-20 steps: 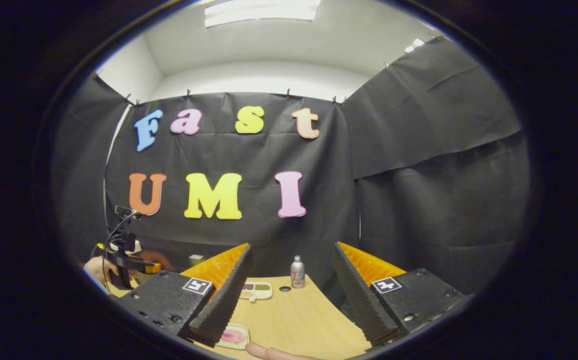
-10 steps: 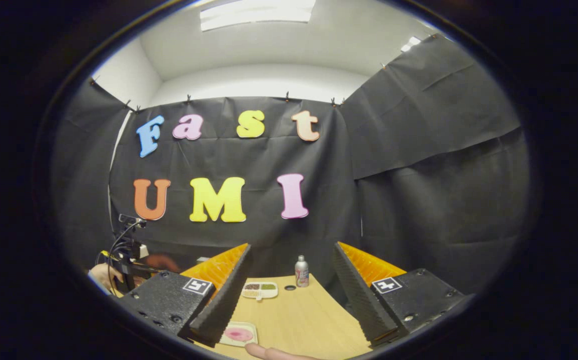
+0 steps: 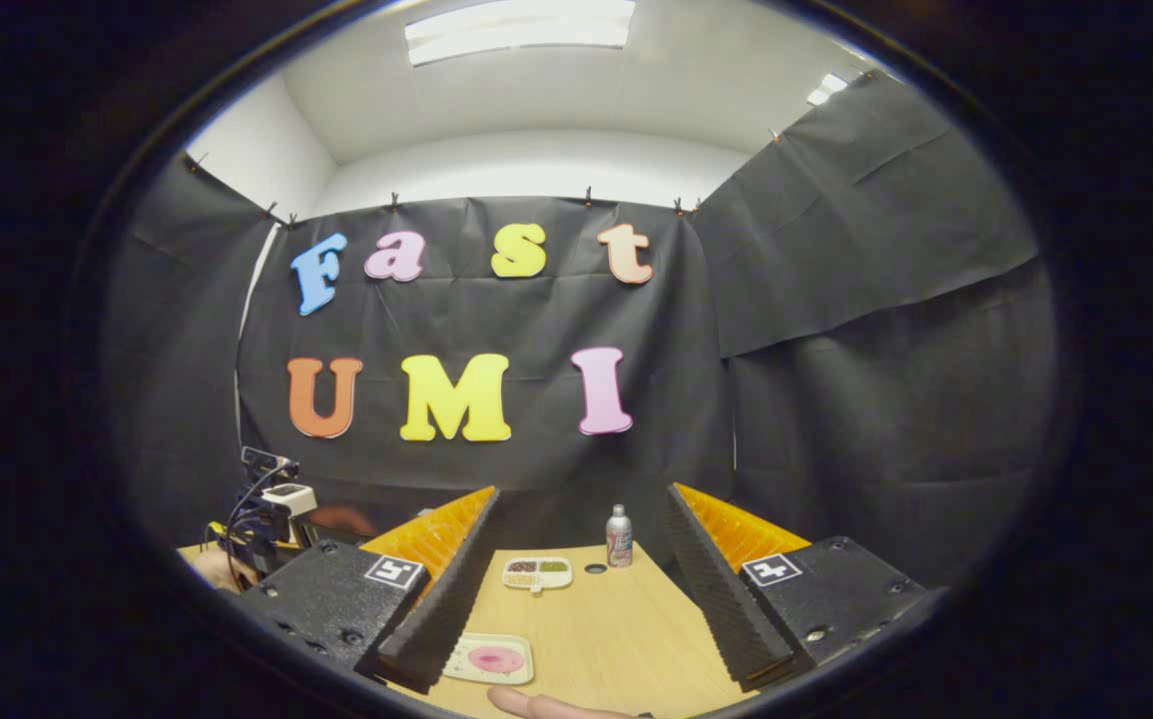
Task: Open the electric oven with the left hand, put the food in, and close the electric oven.
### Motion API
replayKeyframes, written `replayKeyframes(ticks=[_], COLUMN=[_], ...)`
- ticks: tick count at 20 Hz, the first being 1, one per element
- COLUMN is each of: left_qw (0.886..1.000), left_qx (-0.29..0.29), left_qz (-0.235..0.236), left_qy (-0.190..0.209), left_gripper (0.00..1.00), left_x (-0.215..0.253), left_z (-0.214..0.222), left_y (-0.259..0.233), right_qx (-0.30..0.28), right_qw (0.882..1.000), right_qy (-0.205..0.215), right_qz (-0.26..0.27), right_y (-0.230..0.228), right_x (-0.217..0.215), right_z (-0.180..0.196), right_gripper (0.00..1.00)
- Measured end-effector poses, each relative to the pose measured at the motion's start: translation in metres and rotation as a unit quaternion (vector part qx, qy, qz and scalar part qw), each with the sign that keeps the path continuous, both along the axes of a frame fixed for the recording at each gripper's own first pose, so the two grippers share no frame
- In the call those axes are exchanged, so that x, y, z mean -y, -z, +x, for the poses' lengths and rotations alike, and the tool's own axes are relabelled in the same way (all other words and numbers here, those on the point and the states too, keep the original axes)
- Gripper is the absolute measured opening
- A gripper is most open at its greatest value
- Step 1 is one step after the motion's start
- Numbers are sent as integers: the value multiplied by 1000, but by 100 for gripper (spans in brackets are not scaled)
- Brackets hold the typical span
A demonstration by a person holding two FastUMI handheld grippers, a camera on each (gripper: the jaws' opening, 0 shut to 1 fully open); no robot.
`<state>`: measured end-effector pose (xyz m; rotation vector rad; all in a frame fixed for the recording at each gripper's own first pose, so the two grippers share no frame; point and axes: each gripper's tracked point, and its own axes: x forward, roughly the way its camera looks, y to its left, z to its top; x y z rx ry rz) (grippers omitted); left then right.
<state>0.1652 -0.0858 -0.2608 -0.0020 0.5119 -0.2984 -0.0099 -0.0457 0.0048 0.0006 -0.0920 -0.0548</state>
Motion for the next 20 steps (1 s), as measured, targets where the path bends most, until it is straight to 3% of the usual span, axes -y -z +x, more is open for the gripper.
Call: replayKeyframes(ticks=[3,4,6,12,18,20], left_qw=[1000,1000,1000,999,999,999], left_qx=[2,-1,-1,-24,-41,-49], left_qz=[-1,-2,-9,-32,-29,-18], left_qy=[-2,-2,-3,0,-4,-5], left_gripper=[96,96,96,96,95,95], left_x=[-4,-5,-6,-10,-14,-15], left_z=[-18,-24,-33,-58,-67,-69], left_y=[14,20,30,66,95,106], right_qx=[6,6,0,3,-10,-21], right_qw=[1000,1000,1000,1000,1000,1000], right_qy=[5,5,0,2,-11,-21], right_qz=[-8,-4,4,-6,-8,-4], right_y=[-1,0,6,9,24,30], right_x=[1,0,-5,-12,-25,-31], right_z=[-3,-3,-2,1,6,8], right_gripper=[100,96,100,96,100,96])
